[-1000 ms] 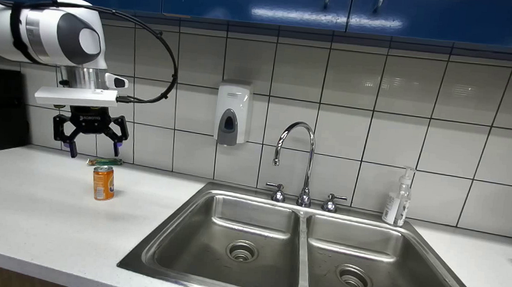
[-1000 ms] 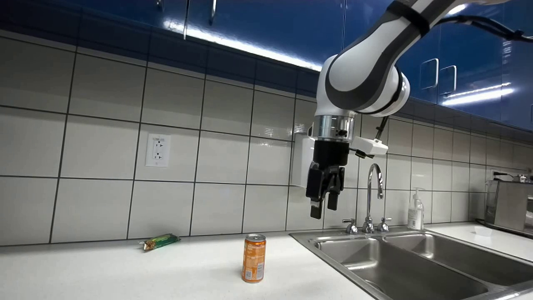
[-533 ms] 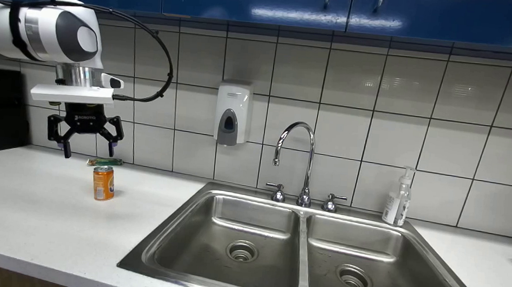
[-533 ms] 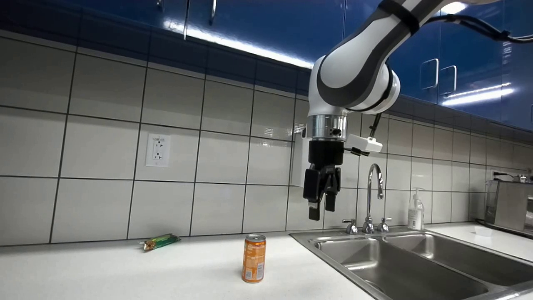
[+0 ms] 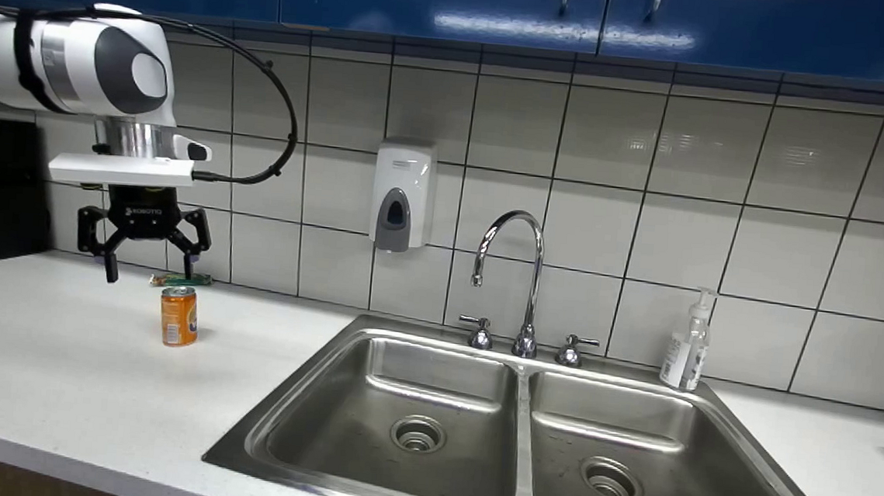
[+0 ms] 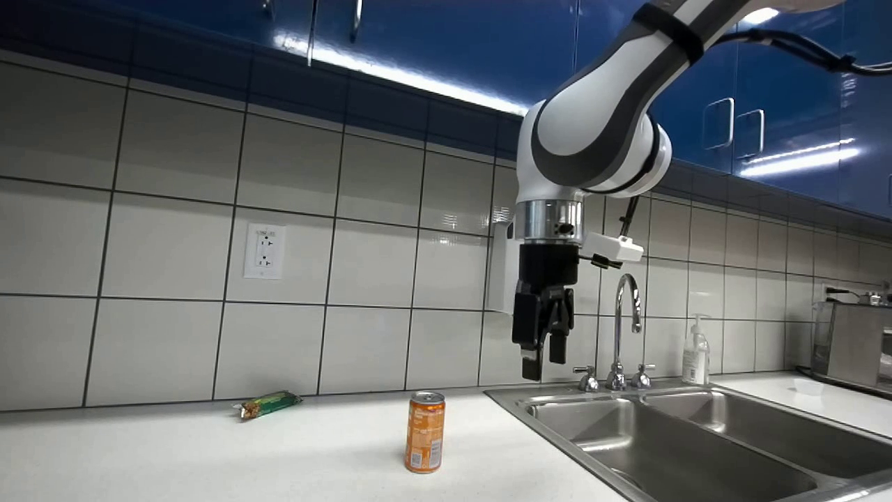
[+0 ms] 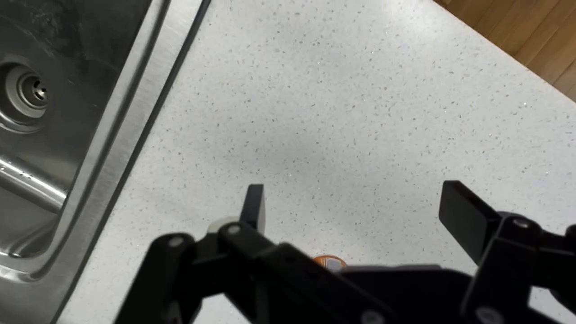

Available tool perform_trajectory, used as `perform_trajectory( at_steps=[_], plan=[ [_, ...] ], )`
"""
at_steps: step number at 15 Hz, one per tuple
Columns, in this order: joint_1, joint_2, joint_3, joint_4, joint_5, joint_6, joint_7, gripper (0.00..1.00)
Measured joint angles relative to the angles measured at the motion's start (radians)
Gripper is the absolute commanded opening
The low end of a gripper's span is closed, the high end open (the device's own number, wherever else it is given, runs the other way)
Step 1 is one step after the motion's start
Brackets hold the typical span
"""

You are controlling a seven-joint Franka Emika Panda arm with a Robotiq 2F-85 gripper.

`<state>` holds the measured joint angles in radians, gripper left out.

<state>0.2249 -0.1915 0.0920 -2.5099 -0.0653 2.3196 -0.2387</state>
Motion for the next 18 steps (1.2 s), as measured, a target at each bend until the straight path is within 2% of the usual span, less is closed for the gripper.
perform_trajectory(
  at_steps=[7, 14, 18],
  plan=[
    [0.0, 0.083, 0.013, 0.019, -0.003, 0.021, 0.0, 1.0],
    [-0.003, 0.189, 0.013, 0.085, -0.073, 0.18, 0.001, 1.0],
    [-0.004, 0.259, 0.013, 0.129, -0.086, 0.226, 0.001, 1.0]
  ],
)
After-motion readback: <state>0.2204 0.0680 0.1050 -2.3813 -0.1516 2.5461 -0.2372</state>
